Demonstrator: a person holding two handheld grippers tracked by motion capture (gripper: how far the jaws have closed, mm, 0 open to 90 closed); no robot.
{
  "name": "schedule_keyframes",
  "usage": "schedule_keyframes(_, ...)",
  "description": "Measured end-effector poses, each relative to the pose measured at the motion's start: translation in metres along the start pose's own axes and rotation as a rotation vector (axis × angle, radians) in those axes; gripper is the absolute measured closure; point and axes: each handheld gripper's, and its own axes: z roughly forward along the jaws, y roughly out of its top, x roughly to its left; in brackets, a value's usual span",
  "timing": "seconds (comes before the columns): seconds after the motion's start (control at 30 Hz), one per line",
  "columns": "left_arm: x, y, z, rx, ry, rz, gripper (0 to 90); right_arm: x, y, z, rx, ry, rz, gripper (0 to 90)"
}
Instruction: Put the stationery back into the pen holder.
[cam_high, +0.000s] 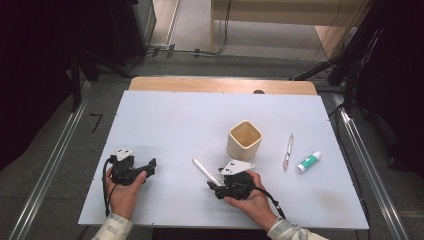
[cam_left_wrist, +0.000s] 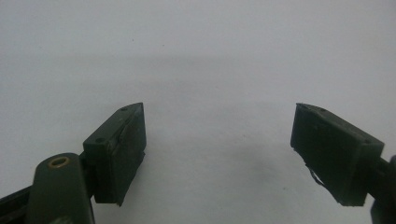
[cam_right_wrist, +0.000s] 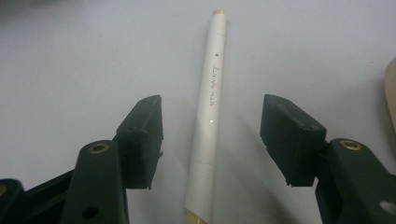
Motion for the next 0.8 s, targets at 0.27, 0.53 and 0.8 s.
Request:
schedule_keyframes(0.27, 0.0, 0.0, 0.0, 0.002, -0.001, 0.003, 19.2, 0.002, 0.001, 0.005, 0.007, -0.004, 0.002, 41.1)
schedule_keyframes(0.53, 0.0, 0.0, 0.0, 0.004, -0.003, 0.003, 19.1, 0.004, 0.002, 0.011, 0.019, -0.013, -0.007, 49.0)
schedule_keyframes(0.8, 0.0, 0.0, 0.0, 0.004, -0.003, 0.004, 19.1, 0.004, 0.002, 0.012, 0.014, -0.022, -0.002, 53.4)
